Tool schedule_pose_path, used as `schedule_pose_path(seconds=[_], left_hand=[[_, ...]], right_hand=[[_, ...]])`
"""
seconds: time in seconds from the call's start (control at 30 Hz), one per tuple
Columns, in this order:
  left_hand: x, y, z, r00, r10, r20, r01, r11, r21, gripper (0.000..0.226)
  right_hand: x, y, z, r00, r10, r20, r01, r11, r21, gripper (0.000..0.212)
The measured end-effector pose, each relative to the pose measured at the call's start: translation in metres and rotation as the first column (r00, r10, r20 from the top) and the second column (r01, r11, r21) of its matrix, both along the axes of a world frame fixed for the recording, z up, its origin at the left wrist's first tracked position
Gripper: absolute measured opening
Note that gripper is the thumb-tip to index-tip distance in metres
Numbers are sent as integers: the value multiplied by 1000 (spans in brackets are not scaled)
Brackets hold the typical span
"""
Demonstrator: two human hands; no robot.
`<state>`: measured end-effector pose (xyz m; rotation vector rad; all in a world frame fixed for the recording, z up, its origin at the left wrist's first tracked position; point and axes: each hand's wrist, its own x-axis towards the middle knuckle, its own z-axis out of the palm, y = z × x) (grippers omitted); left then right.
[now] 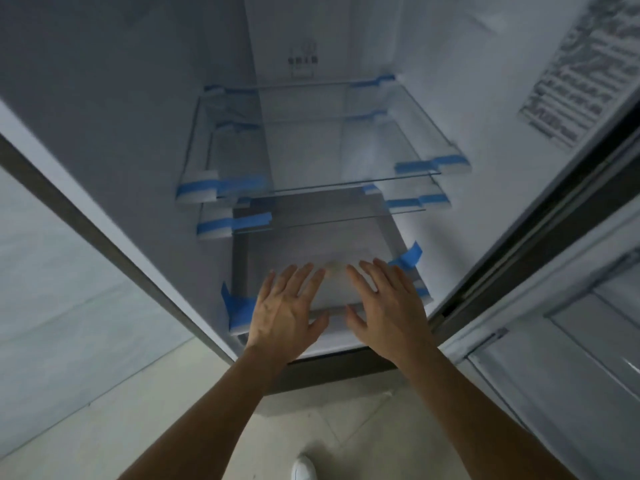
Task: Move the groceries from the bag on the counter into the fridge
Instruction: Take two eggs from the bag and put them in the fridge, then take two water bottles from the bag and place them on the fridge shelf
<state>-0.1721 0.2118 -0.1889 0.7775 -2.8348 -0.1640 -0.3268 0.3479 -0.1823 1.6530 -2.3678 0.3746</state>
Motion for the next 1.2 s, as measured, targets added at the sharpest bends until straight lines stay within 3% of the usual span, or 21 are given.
schedule_pose_path(seconds=[0.4,0.67,0.83,1.0,1.2], left_hand=[[-26,65,10,968,-250,-17,248,966,-65,69],[-45,149,28,878,-474,-72,472,881,-47,66],[-45,219,39,797,-599,-83,598,801,-40,66],[-43,290,36,658,-746,-104,746,664,-45,69],[-31,379,33,381,-917,-120,924,383,1,66]], right_hand=[[21,96,12,956,-294,-20,294,956,-22,65],[47,203,27,850,-527,-8,526,848,-67,56],[79,278,26,741,-670,38,671,741,-15,60],[124,348,30,618,-784,58,786,618,-21,58],[188,422,31,299,-953,55,953,301,38,61]])
